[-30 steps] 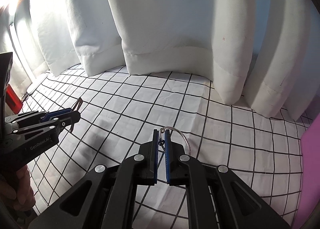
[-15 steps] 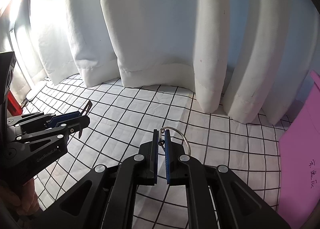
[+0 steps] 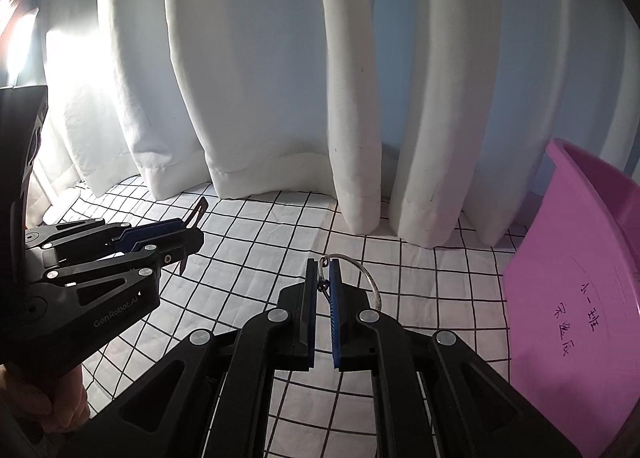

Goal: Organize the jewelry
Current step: 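Carry the hair clip in the left tool while the right tool carries the bangle to the tub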

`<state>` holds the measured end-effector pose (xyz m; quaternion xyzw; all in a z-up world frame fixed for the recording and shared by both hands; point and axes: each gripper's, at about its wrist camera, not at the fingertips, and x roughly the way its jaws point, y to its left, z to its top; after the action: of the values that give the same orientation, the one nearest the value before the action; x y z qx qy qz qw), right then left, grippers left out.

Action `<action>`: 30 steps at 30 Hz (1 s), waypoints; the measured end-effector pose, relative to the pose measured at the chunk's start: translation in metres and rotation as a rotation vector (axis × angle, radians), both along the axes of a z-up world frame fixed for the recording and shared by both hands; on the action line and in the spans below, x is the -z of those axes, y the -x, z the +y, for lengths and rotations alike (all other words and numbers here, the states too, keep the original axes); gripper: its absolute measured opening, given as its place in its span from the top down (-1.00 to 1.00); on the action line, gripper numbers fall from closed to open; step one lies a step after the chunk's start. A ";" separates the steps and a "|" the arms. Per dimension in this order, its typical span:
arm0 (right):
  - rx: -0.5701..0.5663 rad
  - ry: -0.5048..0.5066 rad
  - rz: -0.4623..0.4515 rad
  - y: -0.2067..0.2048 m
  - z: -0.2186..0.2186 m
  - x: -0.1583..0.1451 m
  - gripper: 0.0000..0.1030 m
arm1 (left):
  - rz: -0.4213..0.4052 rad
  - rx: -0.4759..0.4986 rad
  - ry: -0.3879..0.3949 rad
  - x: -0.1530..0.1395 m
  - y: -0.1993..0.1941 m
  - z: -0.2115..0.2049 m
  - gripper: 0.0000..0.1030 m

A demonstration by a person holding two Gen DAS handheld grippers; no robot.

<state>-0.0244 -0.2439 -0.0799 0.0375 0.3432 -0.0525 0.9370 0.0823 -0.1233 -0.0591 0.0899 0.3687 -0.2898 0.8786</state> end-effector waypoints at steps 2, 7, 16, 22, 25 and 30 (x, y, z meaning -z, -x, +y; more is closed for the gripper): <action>0.020 0.002 -0.010 0.007 -0.007 -0.006 0.89 | -0.008 0.022 0.003 -0.005 0.003 -0.009 0.68; 0.070 0.016 -0.031 0.025 -0.023 -0.021 0.89 | -0.035 0.072 0.019 -0.022 0.013 -0.030 0.68; 0.167 0.053 -0.105 0.067 -0.051 -0.064 0.89 | -0.103 0.177 0.068 -0.063 0.034 -0.073 0.68; 0.245 0.077 -0.156 0.100 -0.078 -0.091 0.89 | -0.147 0.264 0.100 -0.090 0.057 -0.109 0.68; 0.285 0.084 -0.170 0.116 -0.094 -0.099 0.89 | -0.158 0.308 0.110 -0.099 0.068 -0.126 0.67; 0.358 0.089 -0.183 0.142 -0.123 -0.106 0.89 | -0.150 0.378 0.121 -0.110 0.086 -0.161 0.67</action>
<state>-0.1659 -0.3665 0.0265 0.0612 0.2416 -0.2297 0.9408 -0.0034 -0.2840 0.0505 0.1257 0.2608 -0.4637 0.8373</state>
